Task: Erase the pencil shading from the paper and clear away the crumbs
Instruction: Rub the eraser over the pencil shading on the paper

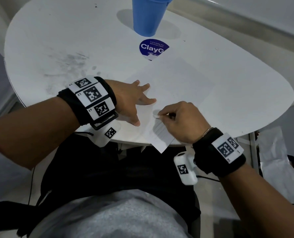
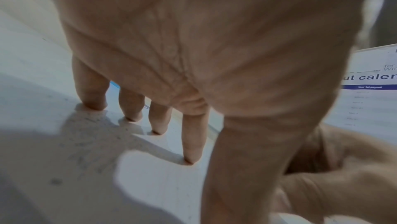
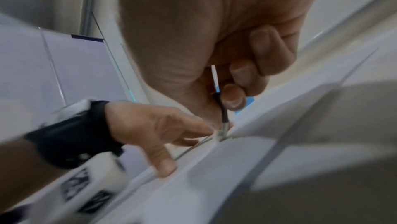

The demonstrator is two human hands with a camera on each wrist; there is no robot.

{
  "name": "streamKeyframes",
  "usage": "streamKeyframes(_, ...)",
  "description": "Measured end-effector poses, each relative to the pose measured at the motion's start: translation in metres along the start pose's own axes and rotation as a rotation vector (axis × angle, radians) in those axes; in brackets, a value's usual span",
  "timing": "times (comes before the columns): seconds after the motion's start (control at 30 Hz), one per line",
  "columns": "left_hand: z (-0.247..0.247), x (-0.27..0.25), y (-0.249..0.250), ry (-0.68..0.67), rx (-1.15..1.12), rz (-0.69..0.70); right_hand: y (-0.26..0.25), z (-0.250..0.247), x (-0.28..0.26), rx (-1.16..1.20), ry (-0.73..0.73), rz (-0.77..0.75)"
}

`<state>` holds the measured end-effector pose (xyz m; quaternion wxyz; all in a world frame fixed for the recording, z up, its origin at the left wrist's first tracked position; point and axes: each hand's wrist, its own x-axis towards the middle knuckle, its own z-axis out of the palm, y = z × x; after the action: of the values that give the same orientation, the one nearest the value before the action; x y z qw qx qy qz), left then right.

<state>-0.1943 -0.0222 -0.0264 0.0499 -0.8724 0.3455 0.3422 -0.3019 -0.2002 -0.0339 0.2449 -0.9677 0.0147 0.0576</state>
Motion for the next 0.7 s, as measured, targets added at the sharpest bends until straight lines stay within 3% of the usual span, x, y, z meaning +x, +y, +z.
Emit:
streamKeyframes(0.13,0.0,-0.001,0.0,0.002,-0.007,-0.002,-0.008,0.007,-0.011,0.021,-0.187,-0.103)
streamKeyframes(0.3,0.0,-0.001,-0.001,0.003,-0.013,0.004,0.004,0.003,0.0,0.062,-0.029,-0.015)
streamKeyframes(0.47,0.001,0.0,-0.002,0.002,-0.037,0.006,-0.008,0.01,-0.01,0.038,-0.207,-0.143)
streamKeyframes(0.6,0.002,-0.001,0.0,0.008,-0.027,-0.008,-0.003,0.005,-0.001,0.021,-0.042,-0.089)
streamKeyframes(0.7,0.002,0.0,0.0,0.008,-0.015,0.0,-0.011,0.011,-0.013,0.048,-0.215,-0.196)
